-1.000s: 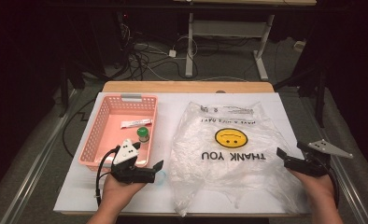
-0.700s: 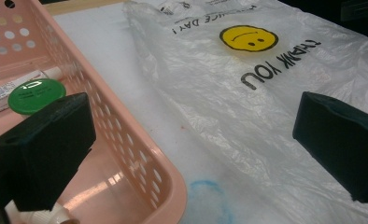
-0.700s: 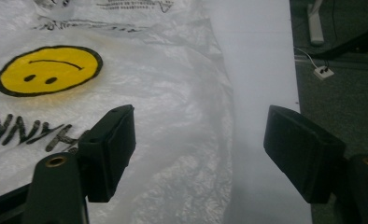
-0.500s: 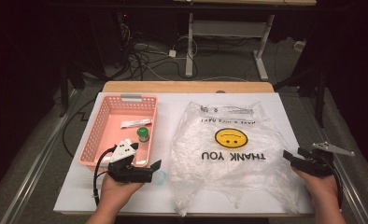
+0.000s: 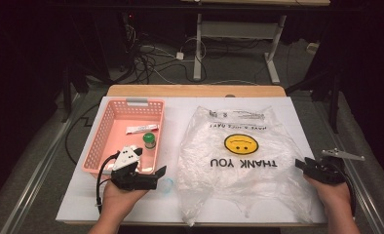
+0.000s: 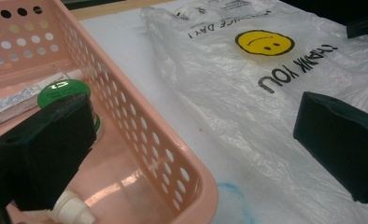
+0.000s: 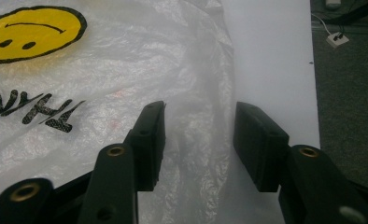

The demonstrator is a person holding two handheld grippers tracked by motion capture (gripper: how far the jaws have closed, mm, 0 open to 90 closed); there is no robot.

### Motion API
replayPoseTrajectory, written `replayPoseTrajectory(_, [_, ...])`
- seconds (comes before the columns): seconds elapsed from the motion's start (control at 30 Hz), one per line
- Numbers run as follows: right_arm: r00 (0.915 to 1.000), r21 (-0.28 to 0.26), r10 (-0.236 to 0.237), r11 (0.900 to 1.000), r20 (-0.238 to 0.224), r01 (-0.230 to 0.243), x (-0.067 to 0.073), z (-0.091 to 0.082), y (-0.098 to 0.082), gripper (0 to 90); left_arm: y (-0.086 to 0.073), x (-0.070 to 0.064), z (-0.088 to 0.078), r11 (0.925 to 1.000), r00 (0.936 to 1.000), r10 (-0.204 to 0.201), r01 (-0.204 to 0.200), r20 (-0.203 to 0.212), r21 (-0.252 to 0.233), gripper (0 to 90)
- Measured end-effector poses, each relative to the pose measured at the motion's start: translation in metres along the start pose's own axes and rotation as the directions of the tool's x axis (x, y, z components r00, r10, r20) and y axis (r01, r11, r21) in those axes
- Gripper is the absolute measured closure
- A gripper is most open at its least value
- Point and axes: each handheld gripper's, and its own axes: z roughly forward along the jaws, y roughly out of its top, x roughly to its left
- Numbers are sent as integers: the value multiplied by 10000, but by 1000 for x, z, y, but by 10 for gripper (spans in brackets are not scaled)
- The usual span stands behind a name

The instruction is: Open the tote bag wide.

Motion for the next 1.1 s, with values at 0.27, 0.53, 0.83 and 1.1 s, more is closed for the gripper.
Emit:
replayPoseTrajectory(0.27, [9986, 217, -530, 9983, -56, 532, 6, 1, 0, 813, 0, -1, -2, 9997, 9995, -255, 256, 174, -59, 0])
replayPoseTrajectory(0.53, [9935, 134, -1022, 9946, -512, 1030, 21, -10, -6, 895, 2, -5, -7, 9991, 9996, -252, 257, 151, -346, 0])
replayPoseTrajectory(0.83, [9847, -150, -1559, 9878, -781, 1552, 49, -41, -29, 895, 5, -3, -9, 9999, 9994, -135, 138, 327, -78, 0])
replayPoseTrajectory(1.1, [9850, -681, -1425, 9883, -971, 1362, 53, -64, -39, 610, 6, -7, -7, 9996, 9990, 82, -94, 437, 275, 0])
